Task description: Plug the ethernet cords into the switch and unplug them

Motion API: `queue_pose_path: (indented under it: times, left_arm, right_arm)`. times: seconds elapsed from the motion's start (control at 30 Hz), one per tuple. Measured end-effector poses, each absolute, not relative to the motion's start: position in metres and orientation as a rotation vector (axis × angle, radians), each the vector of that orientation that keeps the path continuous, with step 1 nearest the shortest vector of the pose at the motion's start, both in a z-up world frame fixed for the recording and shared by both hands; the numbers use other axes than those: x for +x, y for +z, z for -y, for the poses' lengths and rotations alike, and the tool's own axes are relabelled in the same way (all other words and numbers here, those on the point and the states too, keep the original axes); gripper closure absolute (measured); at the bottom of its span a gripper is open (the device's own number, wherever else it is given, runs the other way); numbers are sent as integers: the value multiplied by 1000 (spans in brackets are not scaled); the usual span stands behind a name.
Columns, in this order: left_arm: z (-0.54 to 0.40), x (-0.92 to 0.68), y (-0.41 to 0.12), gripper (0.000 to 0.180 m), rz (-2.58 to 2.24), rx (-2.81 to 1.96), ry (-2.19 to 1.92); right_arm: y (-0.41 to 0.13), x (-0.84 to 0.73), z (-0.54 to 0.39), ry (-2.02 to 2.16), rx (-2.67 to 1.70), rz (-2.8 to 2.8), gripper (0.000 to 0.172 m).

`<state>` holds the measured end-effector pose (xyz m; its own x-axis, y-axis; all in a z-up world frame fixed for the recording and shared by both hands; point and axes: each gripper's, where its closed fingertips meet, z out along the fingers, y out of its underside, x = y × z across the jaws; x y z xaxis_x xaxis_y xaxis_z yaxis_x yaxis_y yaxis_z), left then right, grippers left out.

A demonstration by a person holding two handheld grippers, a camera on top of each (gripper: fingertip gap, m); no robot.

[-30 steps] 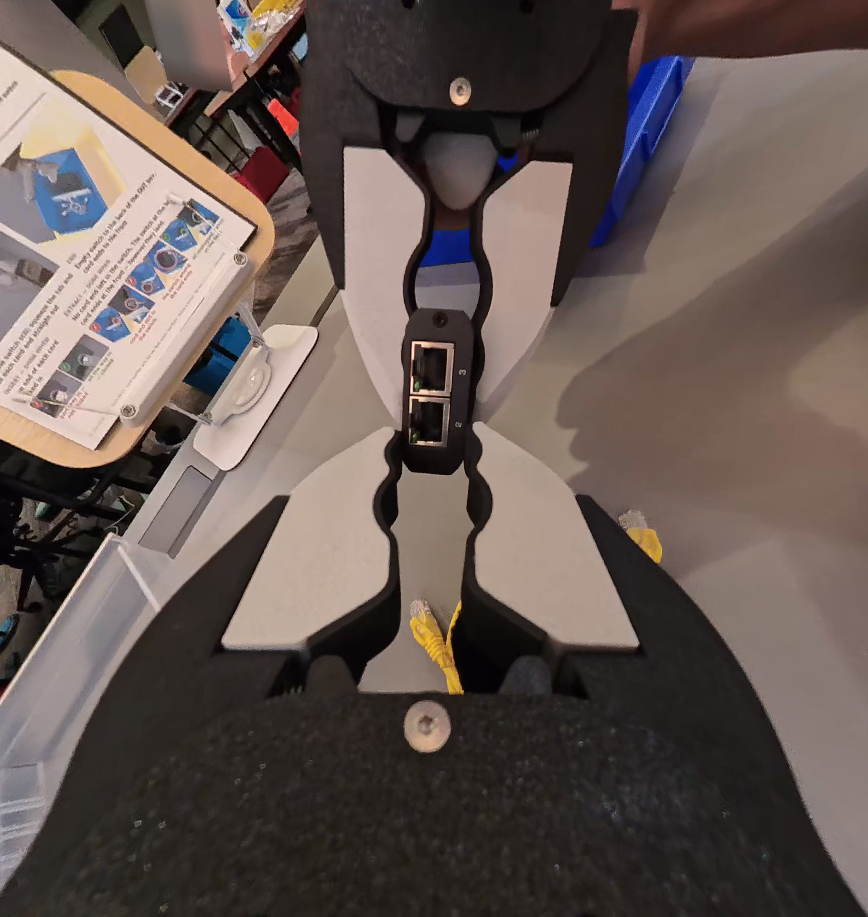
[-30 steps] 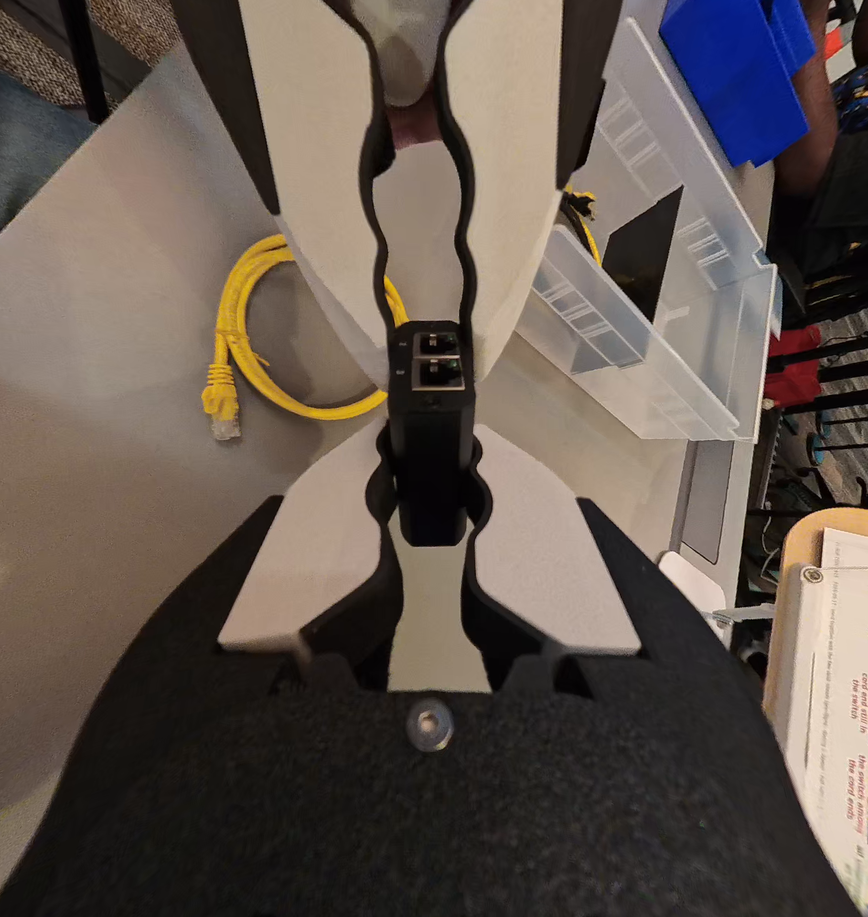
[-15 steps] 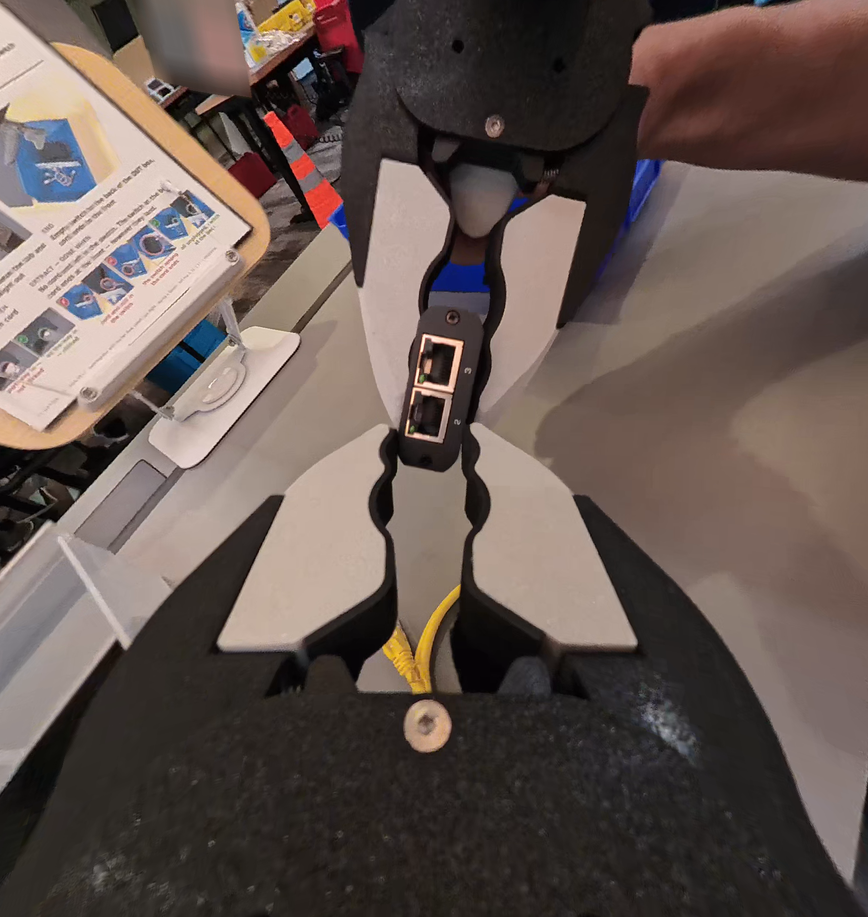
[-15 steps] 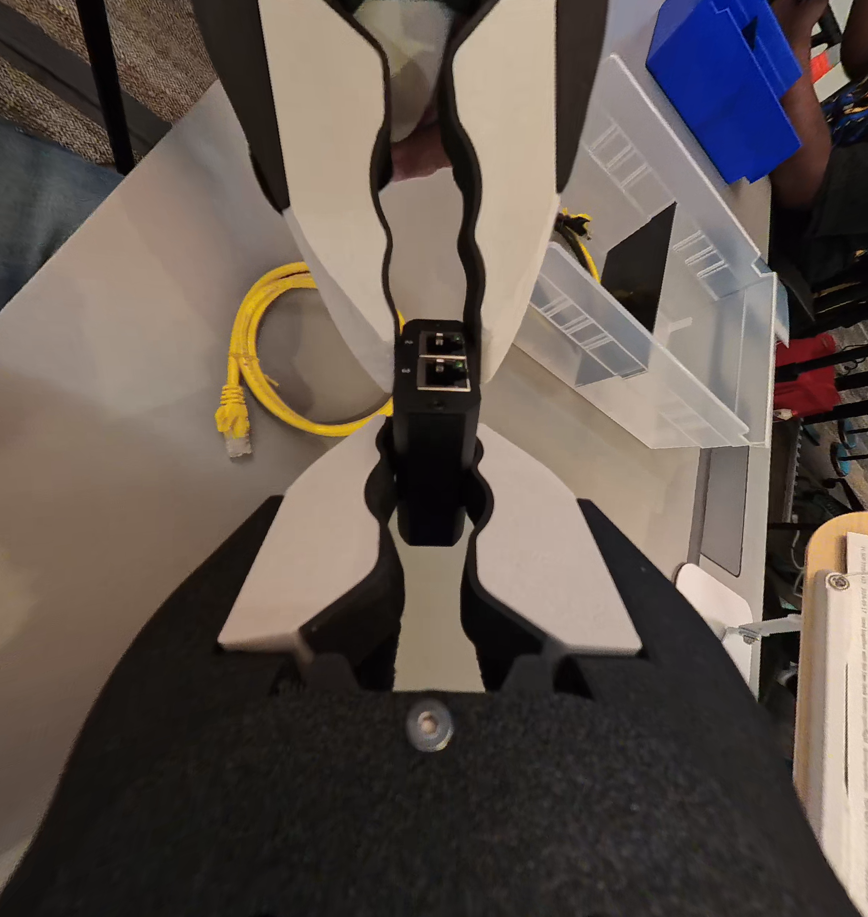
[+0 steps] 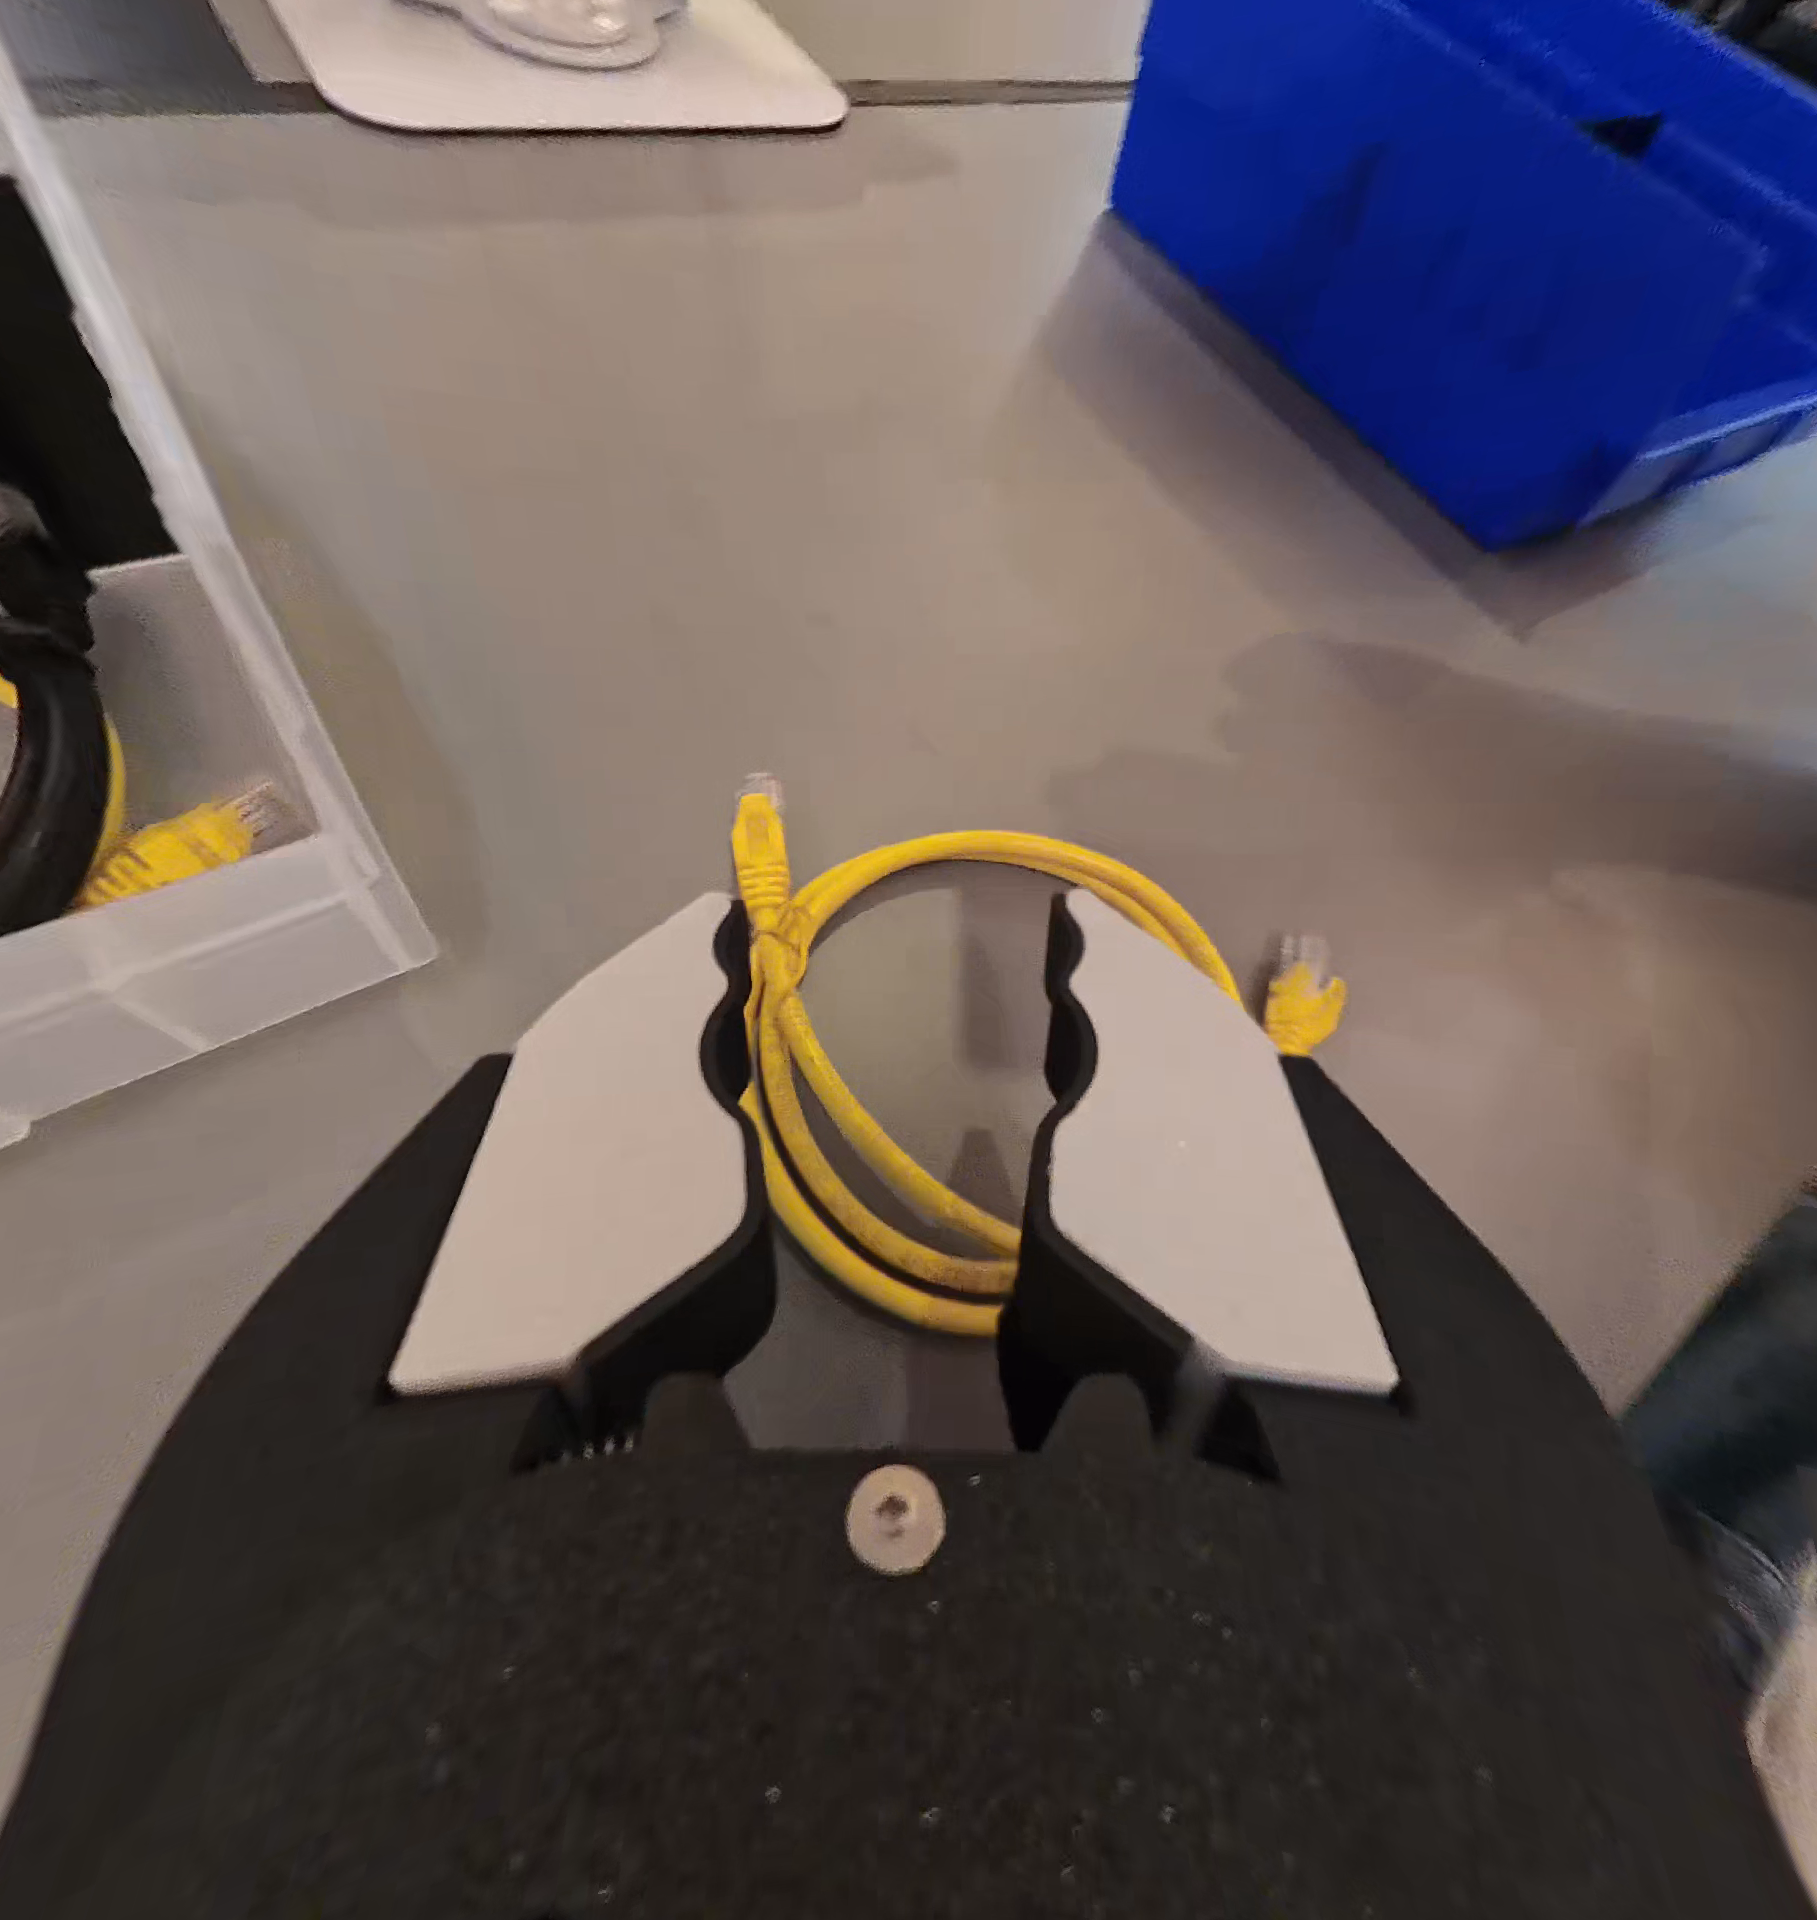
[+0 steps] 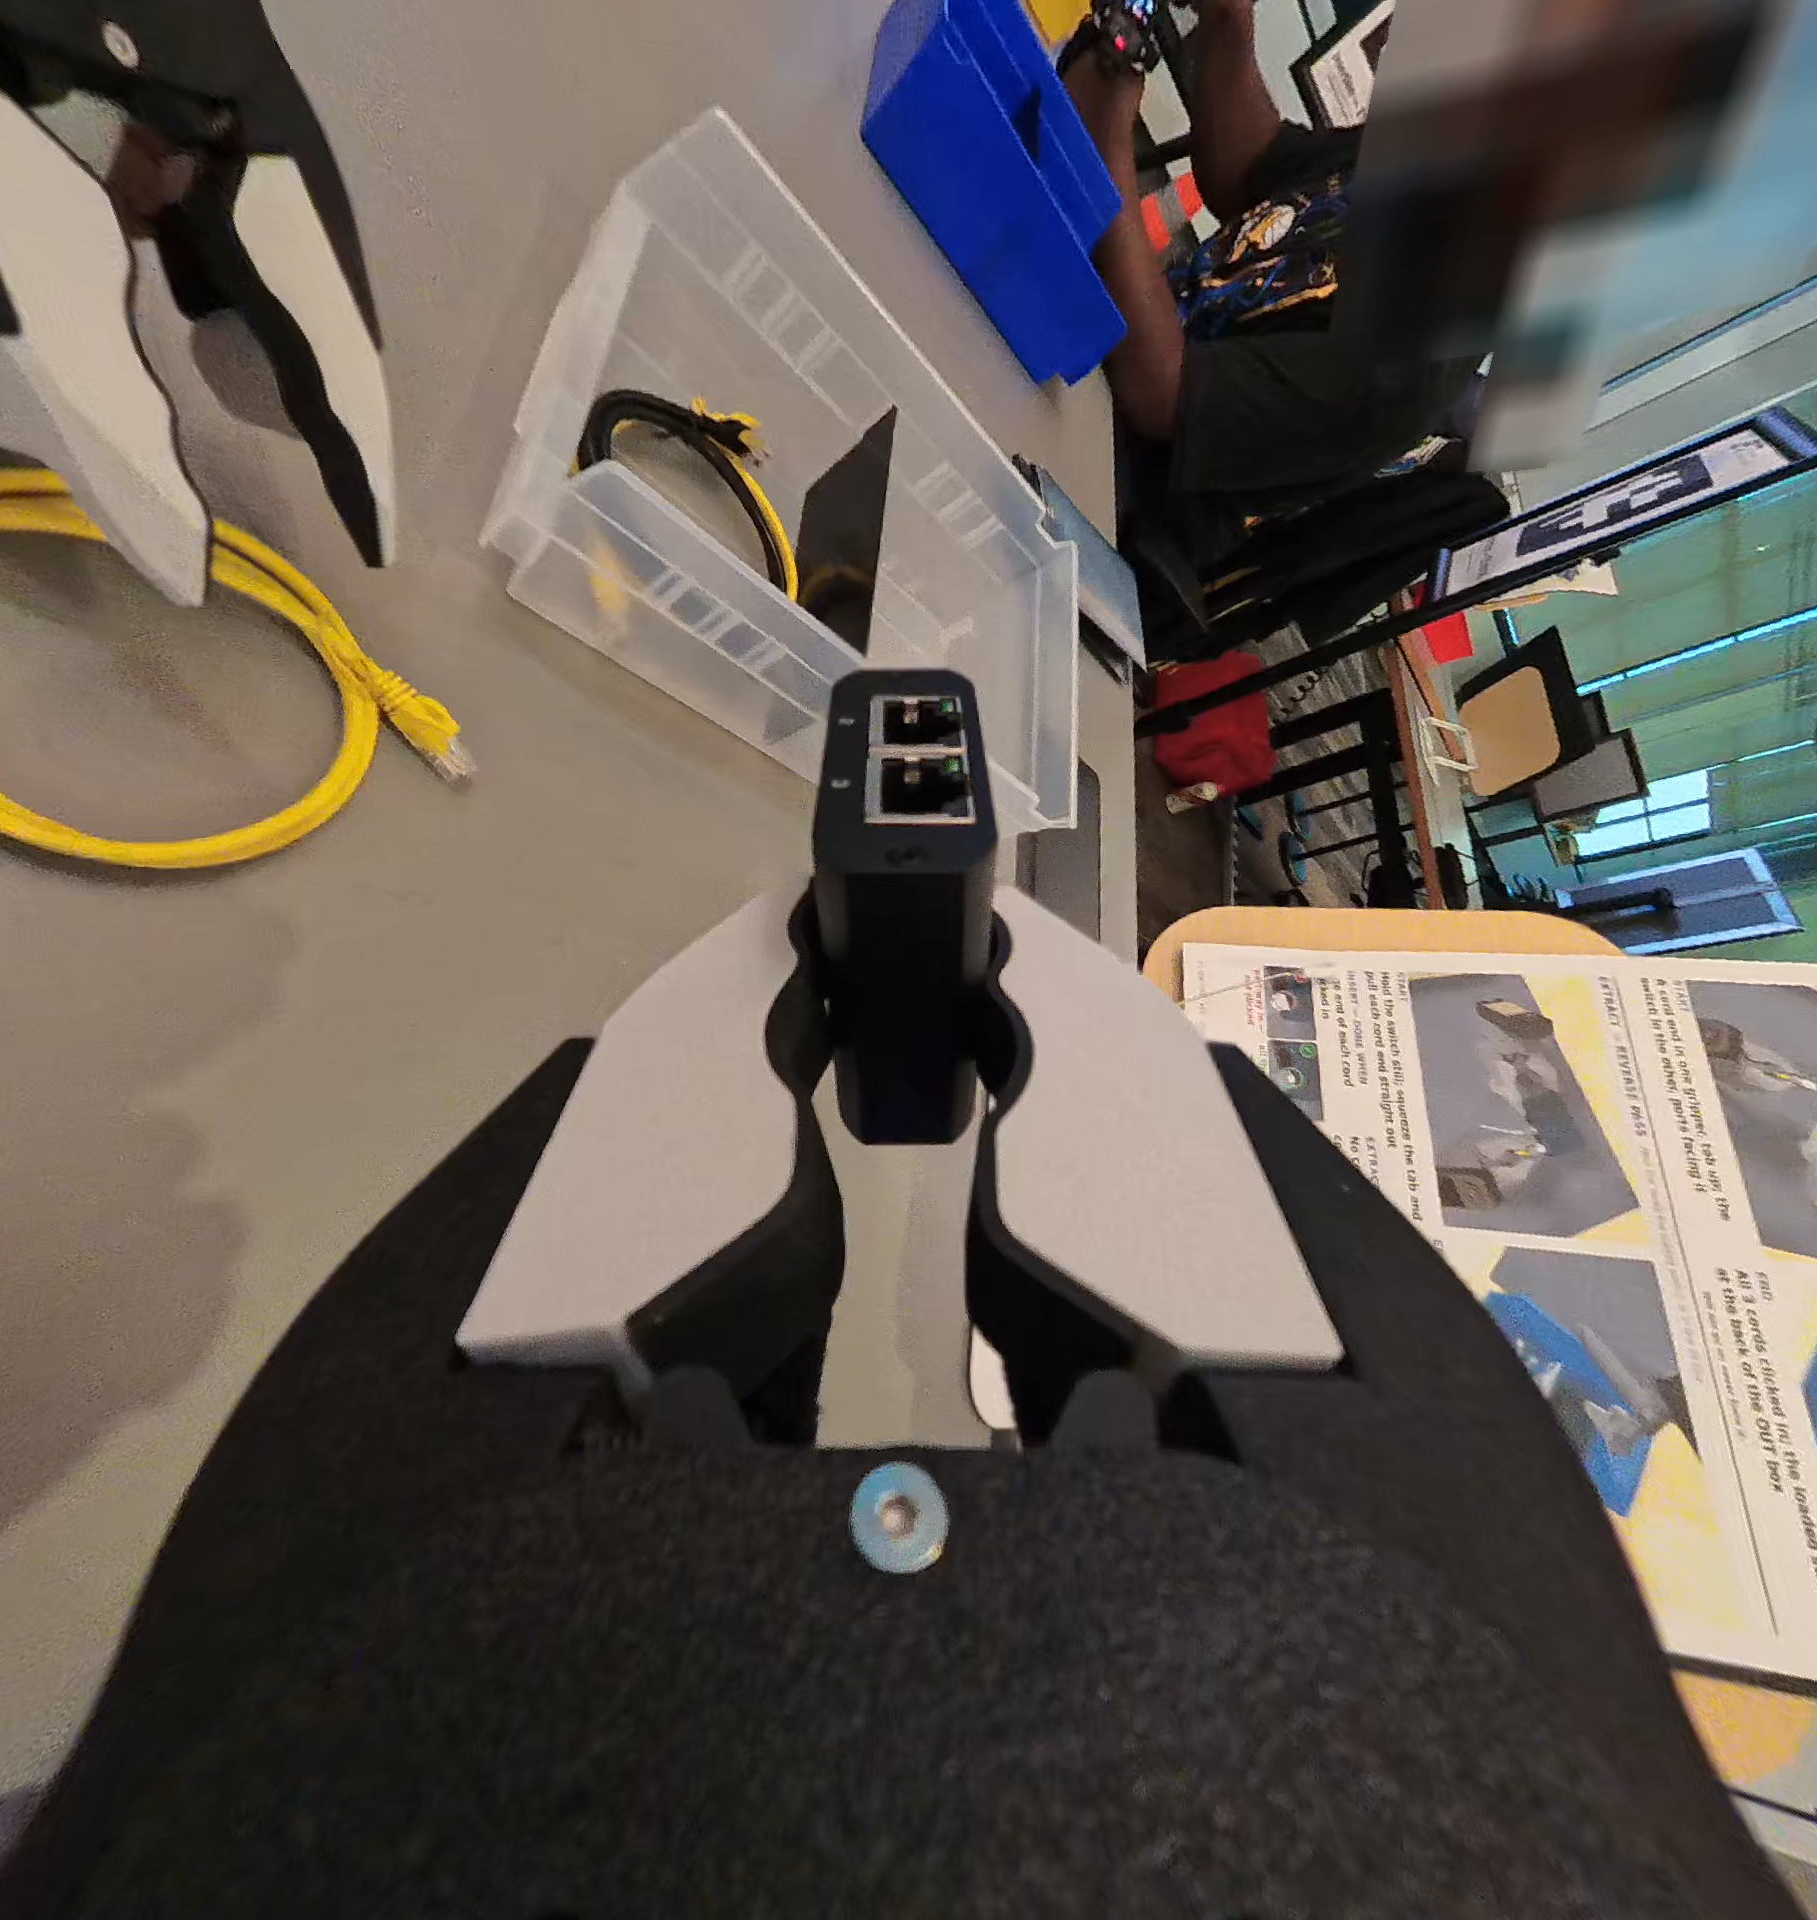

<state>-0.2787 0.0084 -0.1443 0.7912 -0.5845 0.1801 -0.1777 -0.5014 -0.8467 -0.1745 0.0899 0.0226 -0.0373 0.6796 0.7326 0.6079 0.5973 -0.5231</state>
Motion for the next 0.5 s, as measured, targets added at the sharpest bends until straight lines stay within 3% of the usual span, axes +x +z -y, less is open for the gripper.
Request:
queue_pose_path:
  times: [0.07, 0.23, 0.5]
  left_arm:
    - [-20, -284, -151, 130, -519, -2096, -461]
    - [-30, -288, -158, 166, -522, -2104, -409]
    - [-40, -287, -178, 150, -546, -2222, -307]
  right_arm:
    - [18, -171, -89, 84, -1067, 1734, 147]
    - [10, -154, -100, 12, -1105, 1749, 148]
    - [13, -150, -101, 45, -1113, 1740, 148]
